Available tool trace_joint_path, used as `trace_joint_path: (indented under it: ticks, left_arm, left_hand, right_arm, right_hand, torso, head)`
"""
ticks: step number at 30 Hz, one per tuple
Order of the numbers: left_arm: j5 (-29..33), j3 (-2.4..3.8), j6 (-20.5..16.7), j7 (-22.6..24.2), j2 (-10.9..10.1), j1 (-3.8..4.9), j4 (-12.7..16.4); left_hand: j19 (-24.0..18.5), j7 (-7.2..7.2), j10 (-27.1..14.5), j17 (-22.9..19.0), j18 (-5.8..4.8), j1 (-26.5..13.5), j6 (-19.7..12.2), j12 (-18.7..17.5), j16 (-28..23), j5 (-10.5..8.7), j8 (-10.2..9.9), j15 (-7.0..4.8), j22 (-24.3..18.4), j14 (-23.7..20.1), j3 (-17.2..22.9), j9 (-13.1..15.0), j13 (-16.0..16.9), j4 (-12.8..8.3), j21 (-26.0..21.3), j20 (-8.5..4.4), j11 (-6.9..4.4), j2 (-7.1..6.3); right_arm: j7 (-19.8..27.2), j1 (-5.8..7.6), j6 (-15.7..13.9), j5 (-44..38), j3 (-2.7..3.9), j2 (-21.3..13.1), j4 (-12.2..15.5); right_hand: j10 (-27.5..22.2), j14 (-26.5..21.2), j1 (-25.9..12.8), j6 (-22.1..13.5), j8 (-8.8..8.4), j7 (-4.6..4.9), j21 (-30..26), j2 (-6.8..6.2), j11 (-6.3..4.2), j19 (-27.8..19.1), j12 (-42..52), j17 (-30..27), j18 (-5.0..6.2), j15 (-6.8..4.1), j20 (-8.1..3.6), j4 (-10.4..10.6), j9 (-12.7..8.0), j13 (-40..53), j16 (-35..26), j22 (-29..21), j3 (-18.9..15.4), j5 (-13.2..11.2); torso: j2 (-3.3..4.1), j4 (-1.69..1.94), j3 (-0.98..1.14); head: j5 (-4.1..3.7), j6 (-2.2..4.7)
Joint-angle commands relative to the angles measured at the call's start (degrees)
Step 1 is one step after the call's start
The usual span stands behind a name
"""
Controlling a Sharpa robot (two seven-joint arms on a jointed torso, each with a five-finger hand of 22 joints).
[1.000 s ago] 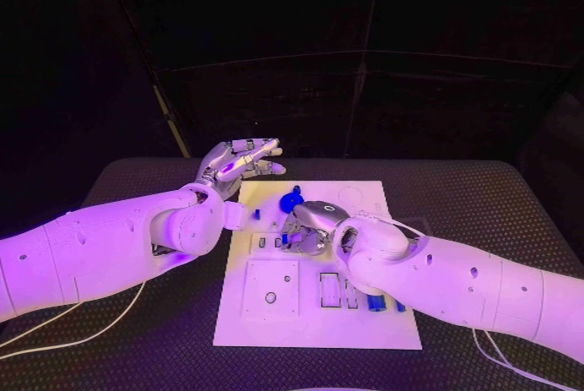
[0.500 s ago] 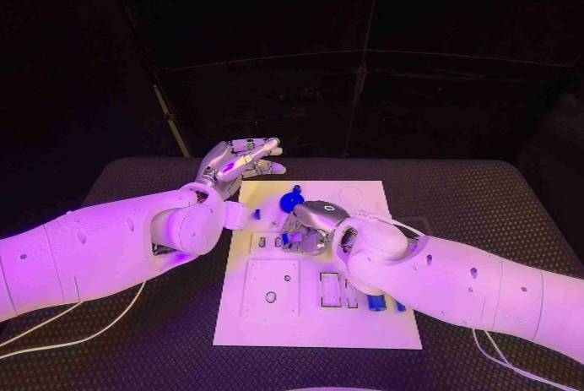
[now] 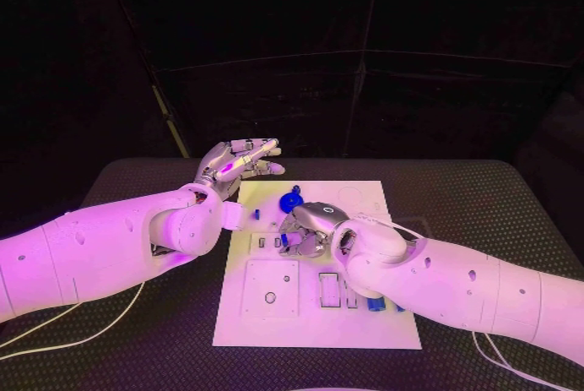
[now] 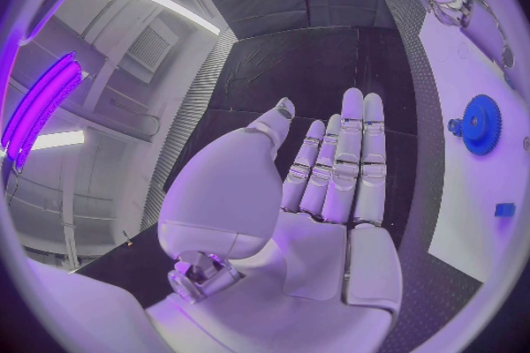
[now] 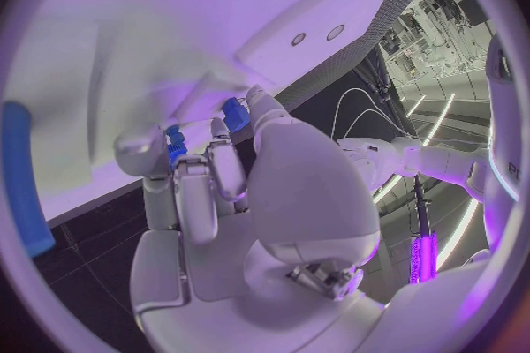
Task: Assemble the parts on the task board
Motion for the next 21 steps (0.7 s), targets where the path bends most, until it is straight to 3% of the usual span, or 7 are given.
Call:
trace_joint_path:
  ticks: [1,7,13,16,21]
  left_arm:
    - [0.00,0.05,0.63,0.14,0.03,0.09,-0.09]
    - [0.00,0.03,0.60,0.06,0.03,0.09,-0.40]
    - [-0.57,0.03,0.53,-0.58,-0.26,0.08,-0.92]
    - [-1.63,0.03,0.94,-1.42,-0.40,0.08,-1.49]
    - [-4.98,0.03,1.69,-3.74,-0.61,0.08,-2.85]
  left_hand:
    - [-0.21,1.04,0.22,0.06,0.25,-0.39,0.31,-0.11,-0.21,0.24,-0.38,0.15,-0.08,-0.12,-0.11,-0.03,-0.03,-0.35,0.27,-0.03,0.11,0.05]
    - [-0.22,1.04,0.25,0.07,0.25,-0.41,0.34,-0.11,-0.21,0.24,-0.37,0.15,-0.08,-0.12,-0.11,-0.02,-0.03,-0.34,0.27,-0.03,0.11,0.06]
    - [-0.56,0.61,2.23,0.35,0.28,-0.61,1.93,0.26,-0.77,0.24,0.11,-0.03,-0.20,-0.29,0.02,0.16,0.13,-0.45,0.28,-0.11,-0.31,0.23]
    - [-0.34,0.17,5.95,0.69,0.39,-0.89,3.81,1.39,-0.78,0.25,0.76,-0.52,-0.17,0.40,0.19,0.31,0.49,-0.34,0.54,-0.39,-1.02,0.41]
    - [2.77,-1.36,11.15,2.46,0.49,-1.61,6.36,2.08,1.43,0.23,1.49,-2.30,0.72,5.25,0.52,0.28,0.62,0.15,2.80,-1.98,-2.80,0.22]
  right_arm:
    - [-0.48,-0.22,-3.93,-0.59,-0.02,-0.42,1.13]
    - [0.58,-0.64,-7.97,-1.10,0.01,-2.47,5.00]
    - [1.83,-0.69,-10.79,-1.50,0.09,-5.88,9.09]
    - [2.74,-0.44,-11.11,-1.20,0.20,-7.69,10.97]
    - [4.65,0.57,-9.77,0.88,1.65,-10.92,13.70]
  right_hand:
    - [-0.70,5.24,0.63,-1.06,0.36,0.12,-0.23,-1.09,0.24,-0.15,-0.48,11.51,0.05,0.63,0.51,0.90,0.20,-0.45,-0.10,-0.07,-0.33,0.47]
    - [-0.77,5.23,2.56,-2.53,1.05,0.44,-0.27,-2.20,0.58,-0.18,-0.21,11.50,0.09,0.95,0.87,4.23,0.33,-0.55,-0.12,-0.17,-1.43,0.39]
    - [-0.83,5.24,3.52,-2.76,1.29,0.47,-0.27,-2.32,0.59,-0.19,-0.22,11.53,0.10,0.97,0.89,4.88,0.35,-0.68,-0.11,-0.20,-1.51,0.80]
    - [-0.87,5.10,4.01,-2.69,1.47,0.46,-0.54,-2.32,0.57,-0.46,-0.26,10.99,0.20,0.97,0.90,5.01,0.38,-0.78,-0.34,-0.75,-1.50,1.04]
    - [-0.99,4.91,4.33,-2.71,1.57,0.46,-1.14,-2.35,0.58,-1.08,-0.37,10.24,0.42,0.97,0.91,5.17,0.39,-0.94,-0.66,-1.94,-1.53,1.23]
  torso:
    - [0.01,0.01,0.07]
    - [-0.07,-0.05,0.02]
    - [-0.24,-0.14,-0.01]
    - [-0.40,-0.08,-0.03]
    - [-0.91,-0.07,0.04]
  head:
    - [0.06,0.12]
    - [0.10,0.23]
    - [0.02,0.38]
    - [0.01,0.66]
    - [0.06,0.66]
